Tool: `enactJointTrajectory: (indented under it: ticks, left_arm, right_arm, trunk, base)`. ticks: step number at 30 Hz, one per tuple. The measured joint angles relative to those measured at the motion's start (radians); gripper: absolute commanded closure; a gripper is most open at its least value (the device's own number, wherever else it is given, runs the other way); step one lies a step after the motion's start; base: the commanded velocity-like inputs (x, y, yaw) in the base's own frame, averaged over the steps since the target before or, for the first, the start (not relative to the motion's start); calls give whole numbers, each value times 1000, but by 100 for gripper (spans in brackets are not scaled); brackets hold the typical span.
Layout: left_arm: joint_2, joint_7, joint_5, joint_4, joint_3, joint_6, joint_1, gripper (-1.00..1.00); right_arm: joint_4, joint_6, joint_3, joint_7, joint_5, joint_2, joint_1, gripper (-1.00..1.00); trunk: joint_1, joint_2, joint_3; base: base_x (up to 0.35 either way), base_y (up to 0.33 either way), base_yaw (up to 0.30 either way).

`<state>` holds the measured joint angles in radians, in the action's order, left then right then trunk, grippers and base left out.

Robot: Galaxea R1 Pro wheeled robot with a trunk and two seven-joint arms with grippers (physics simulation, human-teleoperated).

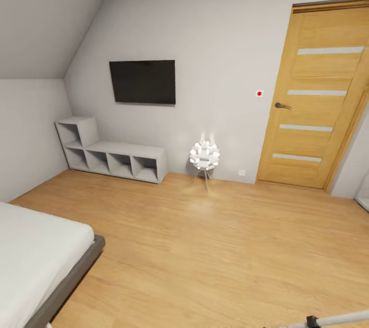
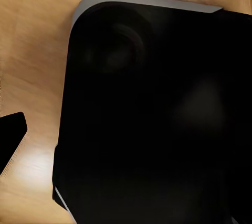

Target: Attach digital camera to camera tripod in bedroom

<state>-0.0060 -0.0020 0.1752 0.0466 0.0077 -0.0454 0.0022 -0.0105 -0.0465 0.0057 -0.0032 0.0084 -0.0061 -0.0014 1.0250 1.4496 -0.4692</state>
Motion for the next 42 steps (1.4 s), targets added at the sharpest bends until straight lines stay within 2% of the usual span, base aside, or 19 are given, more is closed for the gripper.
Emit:
enactJointTrajectory:
  ticks: [42]
  left_arm:
    - [1, 1, 3, 0, 1, 0, 0, -100]
  right_arm:
    - [-1, 0, -1, 0, -1, 0, 0, -100]
  trunk:
    - [0, 0, 0]
  base:
    - [0, 0, -289]
